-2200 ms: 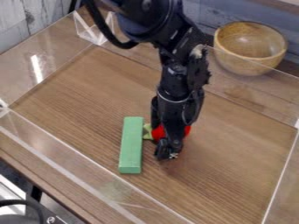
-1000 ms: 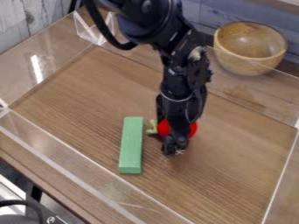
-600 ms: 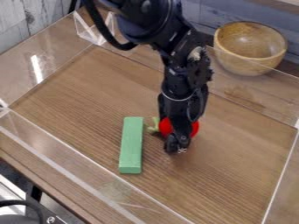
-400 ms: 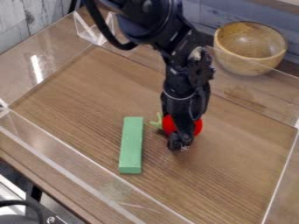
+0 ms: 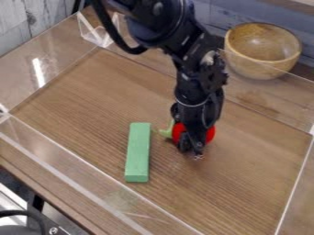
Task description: Move the red object to the left side of the table
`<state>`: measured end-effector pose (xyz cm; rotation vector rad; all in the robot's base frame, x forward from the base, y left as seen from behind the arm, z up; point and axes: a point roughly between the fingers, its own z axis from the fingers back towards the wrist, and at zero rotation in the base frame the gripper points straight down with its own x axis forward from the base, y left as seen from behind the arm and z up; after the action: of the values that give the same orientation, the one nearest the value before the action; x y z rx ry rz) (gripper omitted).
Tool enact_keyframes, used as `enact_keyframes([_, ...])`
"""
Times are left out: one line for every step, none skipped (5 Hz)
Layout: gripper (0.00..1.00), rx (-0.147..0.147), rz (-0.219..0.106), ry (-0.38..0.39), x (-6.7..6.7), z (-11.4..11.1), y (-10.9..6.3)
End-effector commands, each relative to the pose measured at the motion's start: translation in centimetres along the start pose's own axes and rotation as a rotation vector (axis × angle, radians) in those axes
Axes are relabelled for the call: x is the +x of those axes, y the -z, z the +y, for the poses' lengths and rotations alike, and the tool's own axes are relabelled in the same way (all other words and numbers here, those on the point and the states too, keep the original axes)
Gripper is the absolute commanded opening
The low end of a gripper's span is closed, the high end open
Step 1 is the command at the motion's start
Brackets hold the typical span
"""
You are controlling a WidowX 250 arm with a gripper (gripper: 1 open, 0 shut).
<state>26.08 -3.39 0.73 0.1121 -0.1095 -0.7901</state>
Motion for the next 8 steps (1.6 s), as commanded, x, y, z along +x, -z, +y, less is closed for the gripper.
enact_keyframes([0.00,-0.071,0.086,-0.023,-1.8,-1.5,1.3])
enact_keyframes([0.00,-0.083,0.084,-0.049,-1.7,-1.3,0.5])
enact_keyframes([0.00,-0.095,0.082,-0.075,-1.6,-1.2,-0.2])
enact_keyframes([0.00,-0.106,0.077,-0.100,-1.5,-1.1,-1.0])
enact_keyframes([0.00,-0.115,0.070,-0.124,-1.5,-0.9,-1.5])
enact_keyframes([0.00,-0.123,0.062,-0.147,-1.4,-0.8,-2.1])
enact_keyframes([0.00,-0.129,0.052,-0.173,-1.4,-0.6,-2.9])
enact_keyframes([0.00,-0.134,0.043,-0.199,-1.4,-0.3,-3.7])
